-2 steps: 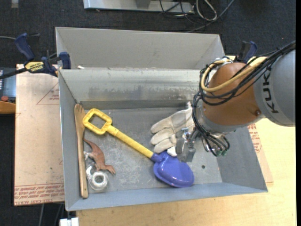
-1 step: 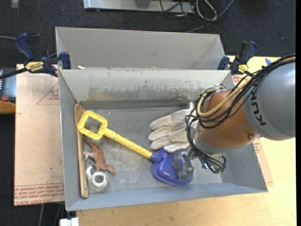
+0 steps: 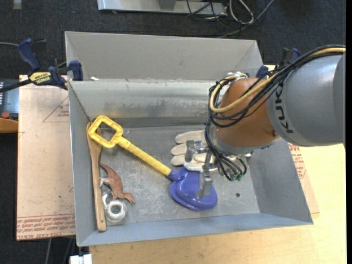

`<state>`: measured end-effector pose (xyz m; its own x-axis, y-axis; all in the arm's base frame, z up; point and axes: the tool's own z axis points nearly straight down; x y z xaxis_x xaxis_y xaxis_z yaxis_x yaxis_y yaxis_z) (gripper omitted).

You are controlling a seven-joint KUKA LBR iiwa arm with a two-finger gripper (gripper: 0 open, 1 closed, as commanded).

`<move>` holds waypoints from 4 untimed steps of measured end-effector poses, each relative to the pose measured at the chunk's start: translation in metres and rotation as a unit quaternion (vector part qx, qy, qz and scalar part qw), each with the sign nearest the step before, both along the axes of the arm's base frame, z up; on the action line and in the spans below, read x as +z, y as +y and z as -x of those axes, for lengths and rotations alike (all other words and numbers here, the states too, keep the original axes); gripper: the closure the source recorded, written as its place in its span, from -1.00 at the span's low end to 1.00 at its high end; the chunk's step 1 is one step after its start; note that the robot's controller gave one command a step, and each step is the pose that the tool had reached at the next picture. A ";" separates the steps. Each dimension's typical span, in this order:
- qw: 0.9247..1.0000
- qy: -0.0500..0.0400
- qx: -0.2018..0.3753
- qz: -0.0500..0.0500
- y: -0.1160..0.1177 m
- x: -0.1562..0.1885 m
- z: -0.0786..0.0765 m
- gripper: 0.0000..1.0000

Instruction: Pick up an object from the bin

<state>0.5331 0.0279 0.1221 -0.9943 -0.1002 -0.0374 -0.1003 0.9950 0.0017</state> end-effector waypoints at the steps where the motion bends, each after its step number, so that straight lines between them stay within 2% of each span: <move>1: 1.000 0.001 0.000 0.000 0.000 0.000 -0.001 -1.00; 2: 1.000 -0.003 0.023 0.000 0.027 0.006 -0.070 -1.00; 3: 1.000 0.001 0.027 0.002 -0.016 0.006 -0.076 -1.00; 4: 1.000 0.007 0.026 0.001 -0.010 0.021 -0.068 -1.00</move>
Offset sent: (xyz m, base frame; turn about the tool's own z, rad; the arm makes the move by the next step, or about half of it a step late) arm 0.0687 0.0252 0.0049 -0.0452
